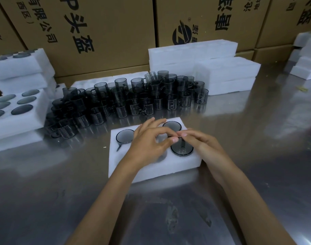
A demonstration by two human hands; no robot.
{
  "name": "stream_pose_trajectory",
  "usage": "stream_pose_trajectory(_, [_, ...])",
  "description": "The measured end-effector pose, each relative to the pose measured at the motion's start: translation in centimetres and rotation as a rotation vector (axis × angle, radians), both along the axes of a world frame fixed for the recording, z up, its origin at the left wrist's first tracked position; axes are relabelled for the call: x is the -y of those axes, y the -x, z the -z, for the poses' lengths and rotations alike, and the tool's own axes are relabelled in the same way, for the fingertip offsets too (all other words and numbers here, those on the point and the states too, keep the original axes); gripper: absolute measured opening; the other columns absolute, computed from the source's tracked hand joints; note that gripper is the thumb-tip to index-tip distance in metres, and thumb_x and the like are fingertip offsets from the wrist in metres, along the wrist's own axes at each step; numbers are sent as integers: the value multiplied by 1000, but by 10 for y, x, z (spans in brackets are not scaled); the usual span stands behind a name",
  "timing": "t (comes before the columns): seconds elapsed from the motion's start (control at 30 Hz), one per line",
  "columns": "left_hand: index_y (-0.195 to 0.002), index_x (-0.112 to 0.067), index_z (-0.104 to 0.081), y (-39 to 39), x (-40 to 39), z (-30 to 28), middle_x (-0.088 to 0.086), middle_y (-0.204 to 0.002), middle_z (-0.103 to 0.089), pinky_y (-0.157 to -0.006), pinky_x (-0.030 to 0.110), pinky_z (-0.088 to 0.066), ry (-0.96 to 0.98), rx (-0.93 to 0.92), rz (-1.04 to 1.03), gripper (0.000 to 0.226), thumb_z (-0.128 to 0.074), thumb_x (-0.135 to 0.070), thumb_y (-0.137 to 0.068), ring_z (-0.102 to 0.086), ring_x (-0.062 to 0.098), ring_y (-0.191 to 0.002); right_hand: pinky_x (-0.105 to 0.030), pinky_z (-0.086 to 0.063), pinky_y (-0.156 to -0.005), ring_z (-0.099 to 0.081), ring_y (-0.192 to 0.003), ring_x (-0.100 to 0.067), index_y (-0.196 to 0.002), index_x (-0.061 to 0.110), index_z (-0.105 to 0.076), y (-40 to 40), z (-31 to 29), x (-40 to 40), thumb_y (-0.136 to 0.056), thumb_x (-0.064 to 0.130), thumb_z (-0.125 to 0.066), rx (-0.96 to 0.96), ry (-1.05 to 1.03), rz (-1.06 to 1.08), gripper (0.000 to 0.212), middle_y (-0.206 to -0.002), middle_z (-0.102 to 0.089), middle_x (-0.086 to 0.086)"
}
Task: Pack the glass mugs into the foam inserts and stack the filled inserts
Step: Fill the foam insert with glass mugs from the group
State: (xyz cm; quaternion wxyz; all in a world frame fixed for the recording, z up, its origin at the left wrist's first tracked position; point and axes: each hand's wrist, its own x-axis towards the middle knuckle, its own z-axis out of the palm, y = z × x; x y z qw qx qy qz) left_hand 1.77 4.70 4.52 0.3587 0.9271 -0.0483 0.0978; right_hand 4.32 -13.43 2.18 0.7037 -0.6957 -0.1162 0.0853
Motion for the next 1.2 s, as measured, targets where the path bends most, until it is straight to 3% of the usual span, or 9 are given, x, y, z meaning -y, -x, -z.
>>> stream_pose_trajectory(0.17, [-95,-52,-68,-1,1,2,-24,-152,-37,-109,22,3,-45,4,18,6,-65,-50,-90,-11,1,-148,-23,-44,-96,-64,-111,-4,-103,26,-78,-3,-1,3,-96,20,-64,-28,11,-4,16,-109,-75,9])
stream_pose_trajectory(0.33, [-112,-49,-59,-8,1,5,-24,-136,-51,-120,40,-15,-70,41,-53,26,-67,-52,-87,-30,11,-142,-12,-48,-79,-65,-106,-1,-110,29,-70,-7,4,-4,-96,15,-65,0,8,79,20,-114,-71,10])
stream_pose_trajectory(0.43, [-128,-43,-55,-8,2,5,-24,-130,-52,-115,36,-23,-74,36,-83,44,-67,-54,-87,-36,10,-135,-9,-47,-76,-64,-105,1,-110,28,-69,-8,7,-6,-96,14,-64,13,17,113,20,-115,-69,12])
stream_pose_trajectory(0.63, [-126,-36,-59,-6,2,7,-19,-132,-55,-116,37,-25,-96,80,-51,38,-65,-49,-91,-40,11,-136,-9,-49,-70,-68,-95,2,-109,29,-70,-10,12,-7,-94,19,-67,-35,-71,157,18,-109,-72,11])
stream_pose_trajectory(0.73, [-123,-34,-61,-7,-4,1,-18,-124,-60,-105,28,-40,133,43,-36,28,-64,-38,-95,-50,7,-122,-22,-56,-71,-71,-87,-11,-103,24,-71,-17,11,-9,-95,24,-64,-171,-190,237,11,-103,-76,-1])
stream_pose_trajectory(0.8, [-120,-31,-63,-13,-15,-7,-18,-120,-62,-95,16,-42,253,85,-73,23,-61,-27,-98,-54,4,-116,-21,-57,-65,-73,-79,-13,-99,16,-70,-26,10,-11,-96,21,-61,-222,-259,291,10,-97,-76,-9])
stream_pose_trajectory(0.9, [-123,-26,-62,-36,-38,-21,-6,-126,-61,-94,23,-39,103,127,-176,25,-58,-20,-99,-53,11,-117,-25,-59,-72,-73,-84,-20,-94,11,-68,-42,10,-16,-97,16,-57,-209,-284,363,13,-99,-75,-16])
stream_pose_trajectory(1.03, [-137,-21,-51,-85,-65,-25,8,-145,-46,-108,43,-39,-153,-70,-273,38,-56,-21,-99,-48,30,-127,-31,-59,-81,-71,-91,-27,-93,6,-68,-60,10,-26,-100,16,-52,-188,-228,389,20,-102,-72,-20])
stream_pose_trajectory(1.2, [-149,-21,-40,-137,-69,-16,7,-161,-26,-117,51,-19,-468,-235,-235,54,-56,-20,-97,-14,27,-151,-20,-57,-66,-67,-80,-18,-86,6,-68,-66,14,-31,-100,16,-51,-134,-168,396,23,-89,-72,-12])
